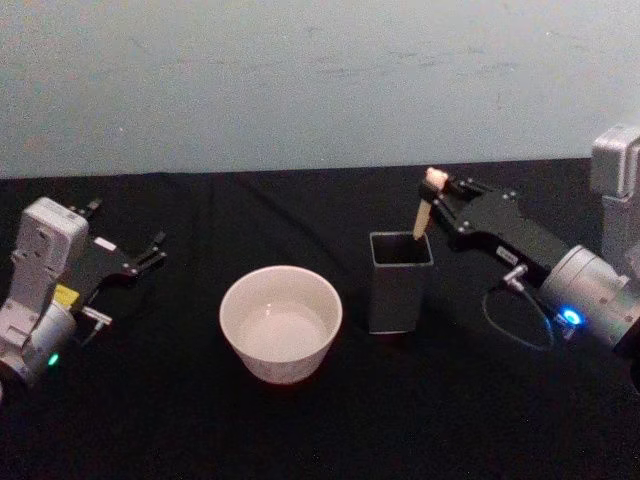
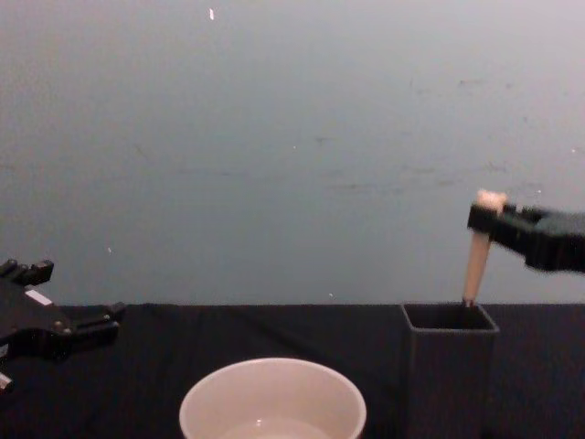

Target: Pick up the stirring spoon with one hand, stir inside the cup, then place it back in its original position.

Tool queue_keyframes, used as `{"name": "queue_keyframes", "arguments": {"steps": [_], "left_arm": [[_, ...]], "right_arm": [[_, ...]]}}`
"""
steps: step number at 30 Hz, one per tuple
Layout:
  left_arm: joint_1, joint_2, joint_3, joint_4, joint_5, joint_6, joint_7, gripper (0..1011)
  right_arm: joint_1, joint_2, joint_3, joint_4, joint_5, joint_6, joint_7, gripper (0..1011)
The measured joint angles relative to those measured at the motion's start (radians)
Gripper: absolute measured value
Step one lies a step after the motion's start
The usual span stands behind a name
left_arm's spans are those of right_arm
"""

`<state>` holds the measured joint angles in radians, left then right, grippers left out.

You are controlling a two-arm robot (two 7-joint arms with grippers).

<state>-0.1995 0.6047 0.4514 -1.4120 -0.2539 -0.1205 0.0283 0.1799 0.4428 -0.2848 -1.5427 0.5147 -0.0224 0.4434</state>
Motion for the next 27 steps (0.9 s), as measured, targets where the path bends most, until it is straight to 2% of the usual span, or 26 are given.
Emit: {"name": "queue_keyframes", "arguments": {"steps": [9,16,19,27], "left_arm": [[0.000,0.000,0.000,0.000,0.000,0.000,0.000,1001],[0.000,0.000,0.000,0.000,0.000,0.000,0.000,1001],[0.000,0.000,0.000,0.000,0.000,0.000,0.000,1002],[0.000,0.000,0.000,0.000,0.000,0.000,0.000,1001]], "right_arm": [[0.009,-0.008,0.031,-0.055,0.052,-0.032,0.007,214],[0.042,-0.037,0.027,-0.056,0.090,-0.060,0.023,214],[0.055,-0.048,0.015,-0.049,0.095,-0.064,0.027,215],[0.089,-0.073,-0.067,-0.014,0.081,-0.065,0.056,214]]}}
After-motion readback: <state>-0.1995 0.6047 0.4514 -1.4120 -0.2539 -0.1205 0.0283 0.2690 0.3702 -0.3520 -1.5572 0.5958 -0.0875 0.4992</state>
